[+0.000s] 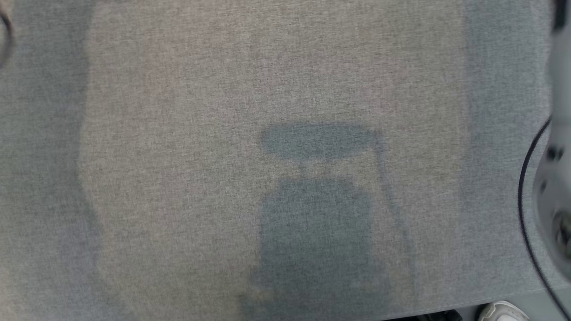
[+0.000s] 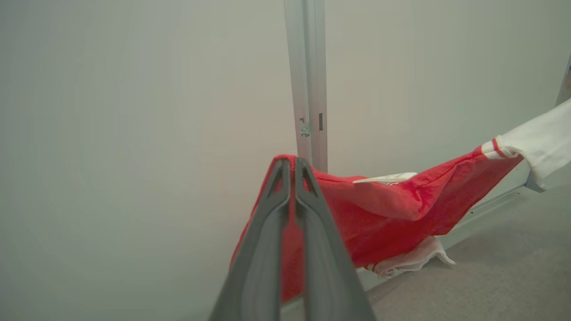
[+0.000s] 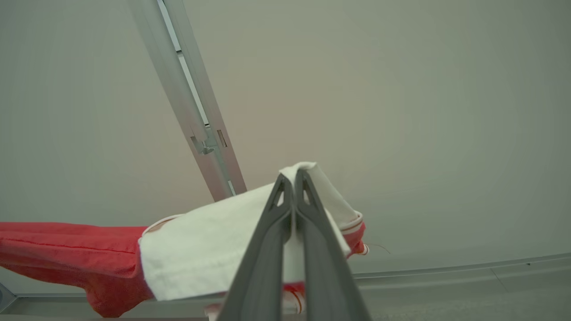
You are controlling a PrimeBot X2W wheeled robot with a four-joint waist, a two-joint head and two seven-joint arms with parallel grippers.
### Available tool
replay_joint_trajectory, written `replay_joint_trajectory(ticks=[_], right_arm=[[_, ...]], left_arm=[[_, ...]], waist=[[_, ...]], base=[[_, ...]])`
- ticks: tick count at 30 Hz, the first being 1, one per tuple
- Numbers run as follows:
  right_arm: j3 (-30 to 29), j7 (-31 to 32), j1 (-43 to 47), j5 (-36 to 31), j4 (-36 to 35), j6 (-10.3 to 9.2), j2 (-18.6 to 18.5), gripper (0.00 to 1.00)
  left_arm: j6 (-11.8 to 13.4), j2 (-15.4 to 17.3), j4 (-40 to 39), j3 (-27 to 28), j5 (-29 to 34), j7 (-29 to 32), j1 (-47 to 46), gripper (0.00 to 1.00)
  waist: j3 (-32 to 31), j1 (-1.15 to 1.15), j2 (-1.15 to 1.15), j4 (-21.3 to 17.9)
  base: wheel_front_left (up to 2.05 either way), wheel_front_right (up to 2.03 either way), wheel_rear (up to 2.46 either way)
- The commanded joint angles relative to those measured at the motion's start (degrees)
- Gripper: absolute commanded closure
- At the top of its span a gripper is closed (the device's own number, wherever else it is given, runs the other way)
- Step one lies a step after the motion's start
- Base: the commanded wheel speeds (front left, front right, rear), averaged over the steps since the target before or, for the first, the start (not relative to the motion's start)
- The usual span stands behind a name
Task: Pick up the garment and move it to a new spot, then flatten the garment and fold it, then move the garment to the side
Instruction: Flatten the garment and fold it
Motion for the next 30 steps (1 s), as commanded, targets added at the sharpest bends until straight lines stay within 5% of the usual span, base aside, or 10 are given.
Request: replay_joint_trajectory(ticks=[1, 6, 10, 18, 30], right_arm=[[1.80, -1.16, 4.79, 2.60, -0.96, 0.00, -0.86, 1.00], [9.58, -3.27, 25.90, 12.97, -9.14, -0.03, -5.13, 1.00], [11.14, -3.53, 41.56, 18.66, -16.85, -0.03, -8.30, 1.00], [8.15, -2.34, 63.55, 24.27, -24.44, -0.06, -9.25, 1.00], [3.93, -0.16, 95.07, 31.70, -31.88, -0.06, -13.99, 1.00]], left_arm=[[0.21, 3.10, -0.85, -0.58, -2.90, -0.43, 4.11, 1.00], [0.14, 8.59, -10.62, -2.96, -6.83, -0.41, 23.69, 1.00], [0.19, 11.06, -17.24, 2.24, -8.51, -0.48, 39.72, 1.00], [0.37, 6.41, -25.36, 10.39, -7.14, -0.48, 65.55, 1.00], [6.23, -5.28, -38.69, 14.83, -1.76, -0.49, 101.68, 1.00]], waist=[[-1.34, -0.02, 0.31, -1.06], [-6.08, -0.02, 0.31, -1.37], [-10.37, -0.02, 0.31, -1.62], [-18.58, -0.02, 0.31, -1.24], [-27.81, -0.02, 0.31, 0.78]], base=[[0.00, 0.00, 0.00], [0.00, 0.00, 0.00], [0.00, 0.00, 0.00], [0.00, 0.00, 0.00], [0.00, 0.00, 0.00]])
